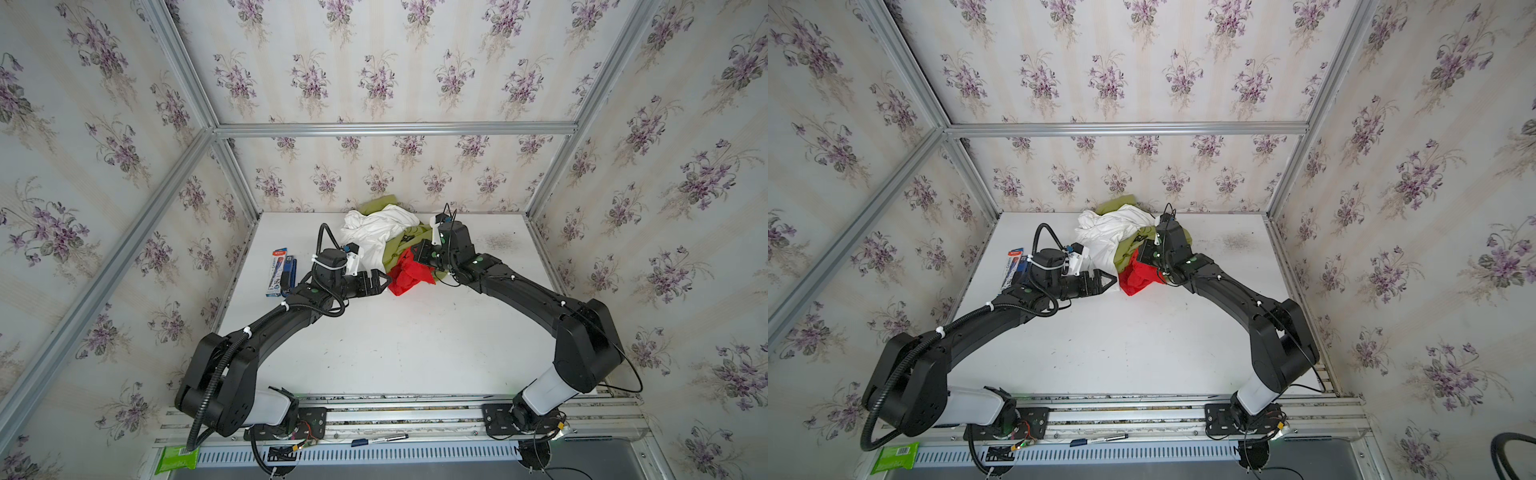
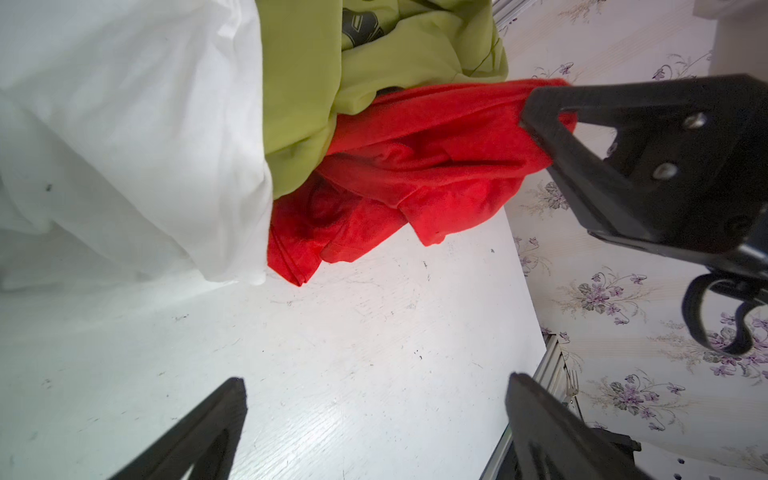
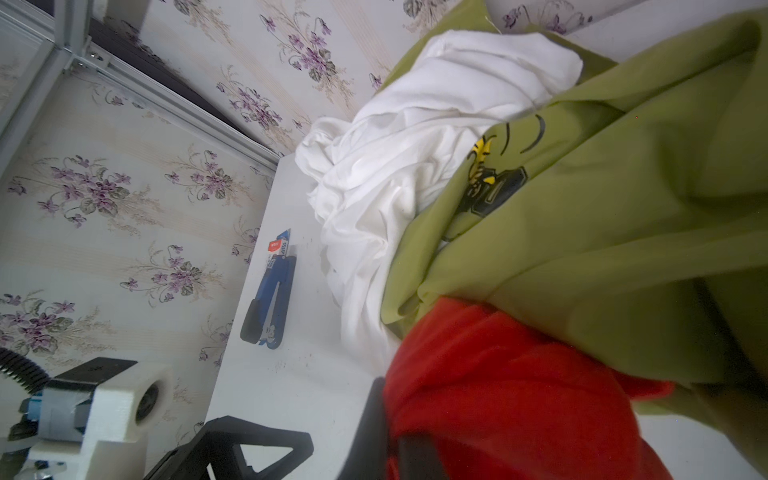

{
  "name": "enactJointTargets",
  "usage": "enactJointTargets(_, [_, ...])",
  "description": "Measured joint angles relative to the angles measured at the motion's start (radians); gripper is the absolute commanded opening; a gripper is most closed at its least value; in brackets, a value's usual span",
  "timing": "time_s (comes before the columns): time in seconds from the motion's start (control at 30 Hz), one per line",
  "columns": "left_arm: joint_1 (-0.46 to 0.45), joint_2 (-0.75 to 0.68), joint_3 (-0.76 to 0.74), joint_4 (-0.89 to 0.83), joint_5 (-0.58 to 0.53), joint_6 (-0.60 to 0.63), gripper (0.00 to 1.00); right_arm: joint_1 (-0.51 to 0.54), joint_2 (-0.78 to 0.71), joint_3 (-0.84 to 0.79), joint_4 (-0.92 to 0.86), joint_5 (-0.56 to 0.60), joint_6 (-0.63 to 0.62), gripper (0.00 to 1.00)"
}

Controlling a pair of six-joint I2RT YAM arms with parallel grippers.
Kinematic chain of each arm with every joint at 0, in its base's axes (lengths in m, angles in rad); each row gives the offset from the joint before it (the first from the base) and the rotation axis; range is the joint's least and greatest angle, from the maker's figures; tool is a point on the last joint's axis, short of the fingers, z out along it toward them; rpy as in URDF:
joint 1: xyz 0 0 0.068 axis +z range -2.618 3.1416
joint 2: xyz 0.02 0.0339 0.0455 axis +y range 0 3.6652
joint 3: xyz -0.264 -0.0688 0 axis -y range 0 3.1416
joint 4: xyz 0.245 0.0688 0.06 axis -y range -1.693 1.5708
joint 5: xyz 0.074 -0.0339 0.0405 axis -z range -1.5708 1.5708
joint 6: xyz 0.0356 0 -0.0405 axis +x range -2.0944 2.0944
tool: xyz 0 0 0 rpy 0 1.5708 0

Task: Pick out a specific cloth from the pile
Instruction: 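Grasp the red cloth's far edge with the right gripper and lift it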

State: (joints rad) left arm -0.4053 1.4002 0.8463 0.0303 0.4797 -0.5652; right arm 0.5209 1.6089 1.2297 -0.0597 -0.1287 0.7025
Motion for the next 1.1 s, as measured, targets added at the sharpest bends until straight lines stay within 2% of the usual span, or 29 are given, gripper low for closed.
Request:
enactJointTargets(0.47, [0.000, -0.021, 0.001, -0.002, 0.018, 0.008, 1.00, -0.006, 0.000, 0.124, -0.061, 0.010, -0.087, 0.00])
enactJointTargets(1.1, [0.000, -0.010, 0.001, -0.002, 0.017, 0.014, 1.00, -0.105, 0.213, 0.380, -0.087, -0.035, -0.142, 0.00])
